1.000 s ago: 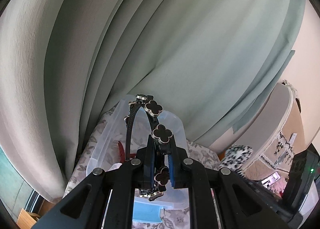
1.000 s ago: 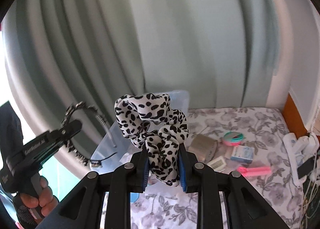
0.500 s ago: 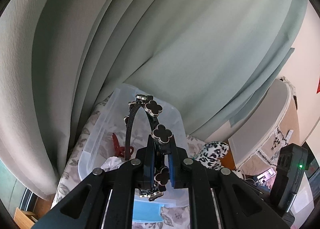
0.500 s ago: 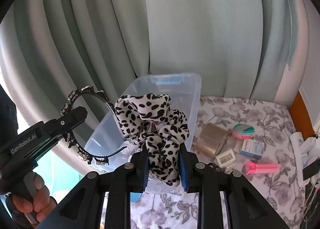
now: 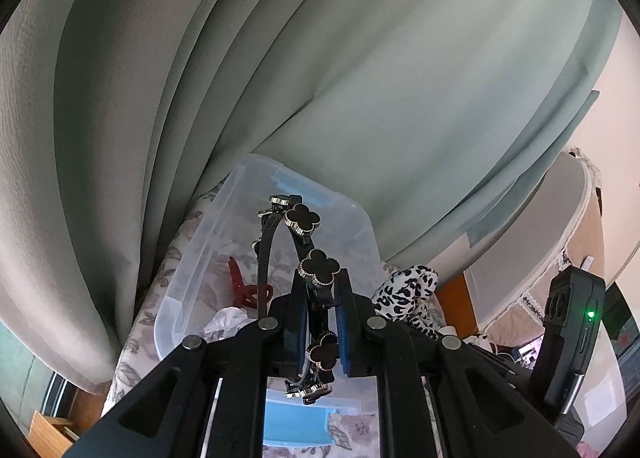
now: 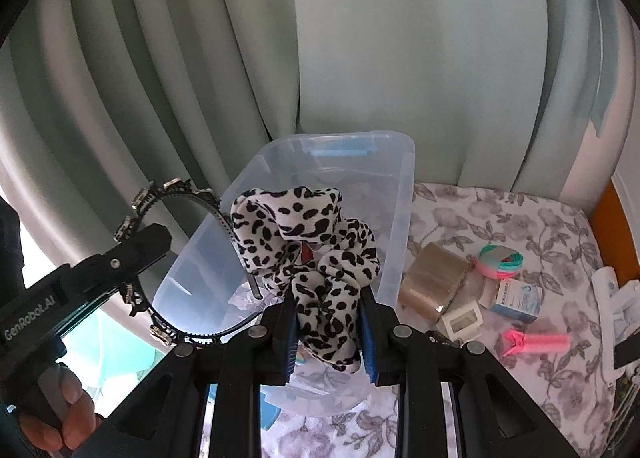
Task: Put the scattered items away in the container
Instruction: 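Carry the headband and scrunchie with both grippers over the clear box, then open both grippers to drop the headband and scrunchie into the box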
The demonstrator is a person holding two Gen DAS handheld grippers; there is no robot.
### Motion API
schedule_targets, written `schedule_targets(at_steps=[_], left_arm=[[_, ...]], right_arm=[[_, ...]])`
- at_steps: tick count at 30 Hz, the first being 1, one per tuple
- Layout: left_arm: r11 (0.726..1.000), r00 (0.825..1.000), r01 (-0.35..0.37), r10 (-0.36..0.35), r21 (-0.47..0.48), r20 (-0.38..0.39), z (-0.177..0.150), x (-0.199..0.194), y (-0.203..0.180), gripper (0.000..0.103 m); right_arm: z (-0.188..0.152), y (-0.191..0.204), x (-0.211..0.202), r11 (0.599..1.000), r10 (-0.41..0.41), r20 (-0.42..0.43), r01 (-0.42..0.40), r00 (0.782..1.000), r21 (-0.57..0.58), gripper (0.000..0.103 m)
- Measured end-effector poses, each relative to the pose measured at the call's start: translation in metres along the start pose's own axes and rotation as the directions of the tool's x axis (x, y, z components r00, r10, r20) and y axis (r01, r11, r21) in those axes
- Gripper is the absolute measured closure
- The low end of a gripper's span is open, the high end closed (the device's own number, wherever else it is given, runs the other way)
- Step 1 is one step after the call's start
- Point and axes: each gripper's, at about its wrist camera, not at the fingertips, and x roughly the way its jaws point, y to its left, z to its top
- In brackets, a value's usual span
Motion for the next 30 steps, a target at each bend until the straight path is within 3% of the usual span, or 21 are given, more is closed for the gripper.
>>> schedule_targets(at_steps=[8, 11, 13, 18, 20, 30], left_arm=[[1.0, 0.999, 0.013, -0.013, 0.0, 0.036, 0.0, -0.004, -0.006, 0.091], [1.0, 0.999, 0.023, -0.024, 0.005, 0.045, -0.001, -0.004, -0.01, 0.091], [1.0, 0.999, 0.013, -0.013, 0.009, 0.042, -0.001, -0.003, -0.012, 0.091], [1.0, 0.999, 0.003, -0.003, 0.006, 0.039, 0.0, -0.005, -0.013, 0.072], [1.0, 0.999, -0.004, 0.003, 0.006, 0.042, 0.001, -0.007, -0.014, 0.053], [0.999, 0.999, -0.041, 0.041, -0.008, 0.034, 0.0, -0.009, -0.018, 0.031]], right_arm=[[0.006, 0.001, -0.002, 1.0, -0.003, 0.017, 0.003, 1.0, -0.012, 0.062], [0.008, 0.0, -0.002, 1.0, 0.007, 0.022, -0.006, 1.0, -0.013, 0.047], [0.009, 0.0, -0.004, 1.0, 0.018, 0.035, -0.017, 0.999, -0.019, 0.042], [0.011, 0.001, -0.008, 0.999, 0.021, 0.055, -0.02, 0.998, -0.031, 0.033], [0.011, 0.001, -0.009, 0.999, 0.021, 0.055, -0.019, 0.998, -0.033, 0.032], [0.008, 0.001, -0.017, 1.0, 0.014, 0.059, -0.013, 0.998, -0.028, 0.029]])
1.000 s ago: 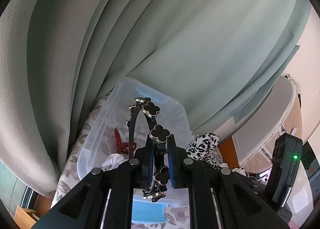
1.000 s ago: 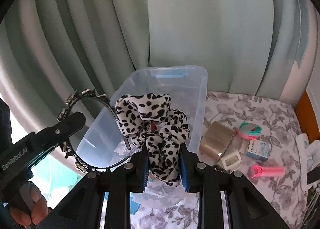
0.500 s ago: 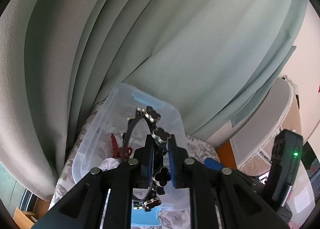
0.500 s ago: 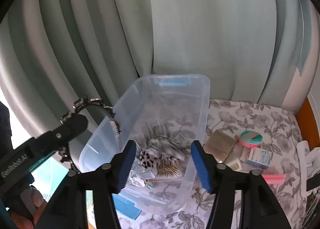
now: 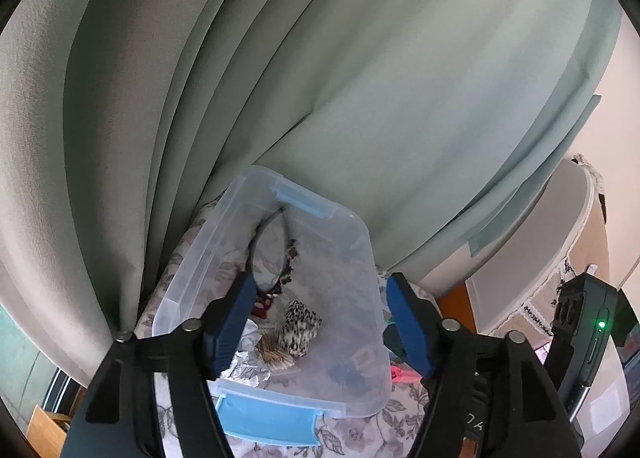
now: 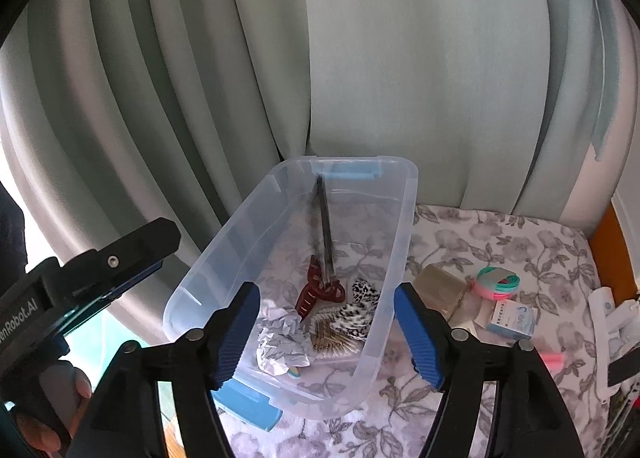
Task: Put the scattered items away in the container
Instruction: 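Open both grippers to drop the headband and scrunchie into the box, then move both grippers back toward the black toy car and pink roller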
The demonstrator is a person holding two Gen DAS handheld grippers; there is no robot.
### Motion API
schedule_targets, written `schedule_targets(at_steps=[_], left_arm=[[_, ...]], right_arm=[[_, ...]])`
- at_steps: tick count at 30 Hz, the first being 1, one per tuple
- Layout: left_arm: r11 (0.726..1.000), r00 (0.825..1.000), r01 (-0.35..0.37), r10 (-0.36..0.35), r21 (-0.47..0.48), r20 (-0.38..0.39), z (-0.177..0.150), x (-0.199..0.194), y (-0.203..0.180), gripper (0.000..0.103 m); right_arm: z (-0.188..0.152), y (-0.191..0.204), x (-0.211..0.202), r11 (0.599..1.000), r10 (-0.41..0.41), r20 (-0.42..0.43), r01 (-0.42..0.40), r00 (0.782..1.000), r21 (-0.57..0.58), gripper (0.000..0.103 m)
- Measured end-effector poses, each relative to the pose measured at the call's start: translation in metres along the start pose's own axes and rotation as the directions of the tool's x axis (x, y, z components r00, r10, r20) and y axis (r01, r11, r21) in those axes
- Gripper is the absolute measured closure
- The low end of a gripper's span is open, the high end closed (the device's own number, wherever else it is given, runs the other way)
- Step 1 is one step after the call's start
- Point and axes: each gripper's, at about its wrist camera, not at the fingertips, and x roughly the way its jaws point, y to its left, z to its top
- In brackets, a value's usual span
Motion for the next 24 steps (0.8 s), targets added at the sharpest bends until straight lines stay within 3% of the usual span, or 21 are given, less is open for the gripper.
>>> schedule_targets(at_steps=[18, 24], left_arm=[[0.997, 1.0, -0.018, 0.018, 0.076, 0.005, -0.002, -0.023, -0.042, 0.028], [0.991, 1.0, 0.0, 0.001, 0.132, -0.007, -0.005, -0.026, -0.069, 0.028]], right_arm=[[-0.014, -0.032, -0.042, 0.995, -0.023, 0.05, 0.018, 0.998, 0.096, 0.027], [-0.02, -0.055, -0.071, 0.988, -0.045, 0.106, 0.029, 0.993, 0.155, 0.026]])
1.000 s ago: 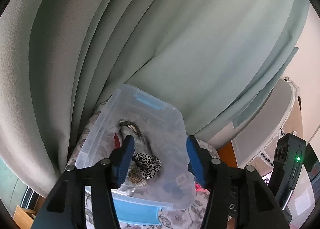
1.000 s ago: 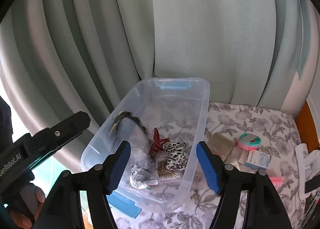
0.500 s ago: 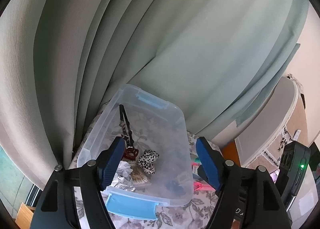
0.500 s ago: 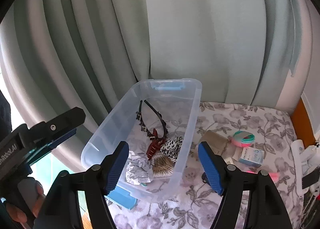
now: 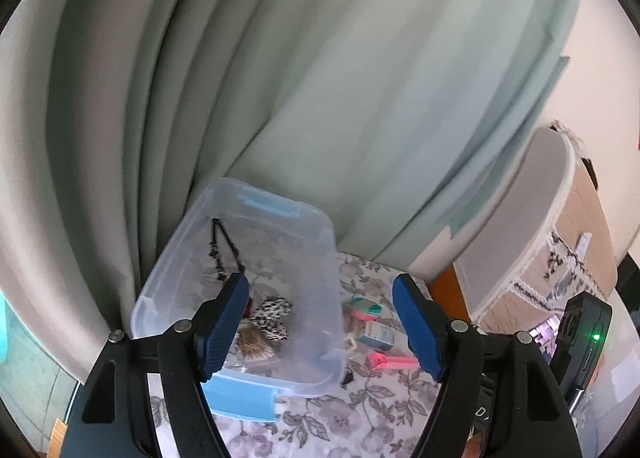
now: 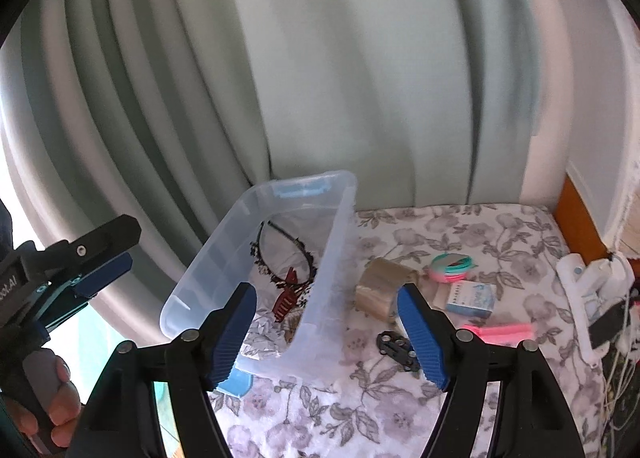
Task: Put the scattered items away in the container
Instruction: 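Move both grippers back toward the black toy car and pink roller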
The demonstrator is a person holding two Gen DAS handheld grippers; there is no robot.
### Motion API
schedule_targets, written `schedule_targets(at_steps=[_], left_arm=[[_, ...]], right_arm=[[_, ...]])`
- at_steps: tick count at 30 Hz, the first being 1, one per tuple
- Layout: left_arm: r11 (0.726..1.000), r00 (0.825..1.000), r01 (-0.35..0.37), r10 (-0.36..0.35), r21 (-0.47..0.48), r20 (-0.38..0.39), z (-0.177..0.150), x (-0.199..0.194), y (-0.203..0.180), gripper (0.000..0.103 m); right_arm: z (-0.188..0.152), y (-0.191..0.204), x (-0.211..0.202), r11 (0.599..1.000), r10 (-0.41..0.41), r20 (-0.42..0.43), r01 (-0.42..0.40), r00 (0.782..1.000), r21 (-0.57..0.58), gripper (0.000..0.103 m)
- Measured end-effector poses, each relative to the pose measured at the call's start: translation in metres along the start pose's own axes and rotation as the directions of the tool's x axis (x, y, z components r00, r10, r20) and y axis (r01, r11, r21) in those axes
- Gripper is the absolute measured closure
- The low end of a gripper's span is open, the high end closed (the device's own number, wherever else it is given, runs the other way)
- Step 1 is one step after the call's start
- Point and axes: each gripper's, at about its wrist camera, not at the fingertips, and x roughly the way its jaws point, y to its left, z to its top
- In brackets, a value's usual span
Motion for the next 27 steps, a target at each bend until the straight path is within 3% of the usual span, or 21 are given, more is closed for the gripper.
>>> schedule_targets(at_steps=[14, 27], left_arm=[[0.987, 0.996, 0.017, -0.004, 0.161, -0.084, -0.024, 0.034, -0.089, 0.028], [0.963, 0.973, 0.005, 0.058, 0.268, -0.224, -0.073, 0.095, -0.134, 0.028]], right_arm=[[-0.007, -0.114, -0.044, 0.972, -0.115, 0.081, 0.095, 0.99, 0.216, 0.026], [-0.037, -0.196, -0.048, 0.926, -0.187, 0.031, 0.165, 0.982, 0.339, 0.026]])
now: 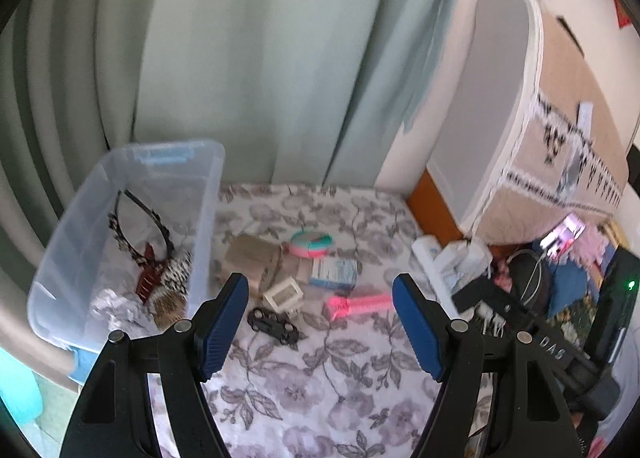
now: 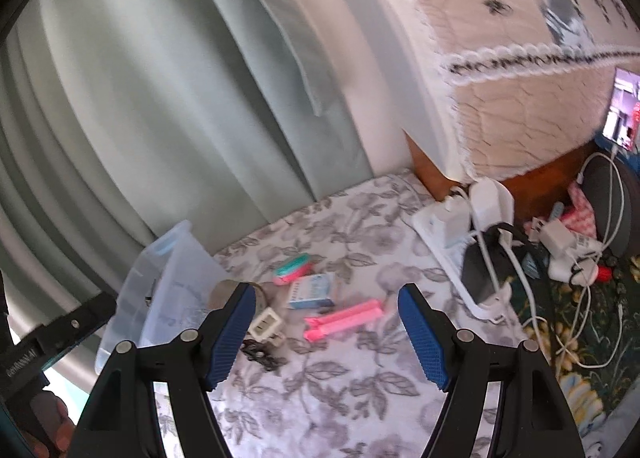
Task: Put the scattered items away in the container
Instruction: 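Move both grippers back toward the black toy car and pink roller, then grasp the black toy car with the left gripper while the right grasps the pink roller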
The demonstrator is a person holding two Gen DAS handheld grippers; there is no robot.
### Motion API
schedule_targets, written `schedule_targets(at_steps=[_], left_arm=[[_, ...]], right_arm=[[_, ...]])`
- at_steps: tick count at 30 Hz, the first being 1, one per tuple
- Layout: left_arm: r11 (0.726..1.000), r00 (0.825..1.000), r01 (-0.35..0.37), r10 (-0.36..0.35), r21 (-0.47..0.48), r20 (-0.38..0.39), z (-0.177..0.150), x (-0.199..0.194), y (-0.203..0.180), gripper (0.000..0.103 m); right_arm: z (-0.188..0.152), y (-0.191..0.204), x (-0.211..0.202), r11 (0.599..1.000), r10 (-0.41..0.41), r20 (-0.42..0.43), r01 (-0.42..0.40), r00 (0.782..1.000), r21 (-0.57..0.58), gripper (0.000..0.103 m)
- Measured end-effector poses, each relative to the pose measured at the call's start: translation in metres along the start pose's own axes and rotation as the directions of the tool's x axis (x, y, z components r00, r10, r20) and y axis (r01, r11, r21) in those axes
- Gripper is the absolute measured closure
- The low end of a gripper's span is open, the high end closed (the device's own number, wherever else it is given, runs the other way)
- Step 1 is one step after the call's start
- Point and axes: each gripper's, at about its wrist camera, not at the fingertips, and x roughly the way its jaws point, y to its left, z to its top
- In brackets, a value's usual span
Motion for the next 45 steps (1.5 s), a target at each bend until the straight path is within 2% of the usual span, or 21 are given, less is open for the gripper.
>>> schedule_targets(at_steps=[6, 14, 21, 26, 34, 37, 42, 45], left_arm=[[0.998, 0.994, -0.05, 0.054, 0.043, -0.093, -0.021, 0.036, -0.01, 0.028], [0.994, 0.974, -0.111, 0.112, 0.018, -0.195, -0.044, 0.084, -0.005, 0.028], [0.987, 0.957, -0.16, 0.151, -0.019, -0.247, -0.056, 0.121, 0.004, 0.028], [0.976, 0.935, -0.217, 0.204, -0.015, -0.289, -0.063, 0.149, 0.013, 0.028], [0.972, 0.919, -0.234, 0.213, -0.026, -0.331, -0.073, 0.179, 0.026, 0.028], [0.97, 0.916, -0.24, 0.214, -0.036, -0.341, -0.074, 0.189, 0.029, 0.032], [0.962, 0.904, -0.272, 0.244, -0.031, -0.351, -0.075, 0.201, 0.034, 0.047], [0.957, 0.906, -0.288, 0.262, -0.032, -0.333, -0.075, 0.203, 0.036, 0.054]], right_arm=[[-0.015, -0.012, 0.018, 1.0, 0.004, -0.063, -0.005, 0.998, -0.001, 0.026], [-0.034, -0.018, 0.047, 1.0, -0.001, -0.151, -0.001, 0.989, -0.017, 0.026], [-0.048, -0.023, 0.075, 0.999, -0.019, -0.227, 0.013, 0.974, -0.032, 0.026], [-0.055, -0.027, 0.096, 0.999, -0.045, -0.274, 0.036, 0.961, -0.04, 0.026], [-0.06, -0.031, 0.125, 0.996, -0.079, -0.325, 0.065, 0.942, -0.056, 0.026], [-0.062, -0.031, 0.136, 0.995, -0.093, -0.338, 0.073, 0.936, -0.073, 0.026], [-0.059, -0.031, 0.152, 0.991, -0.116, -0.347, 0.085, 0.931, -0.103, 0.026], [-0.055, -0.03, 0.16, 0.989, -0.119, -0.345, 0.081, 0.931, -0.123, 0.026]])
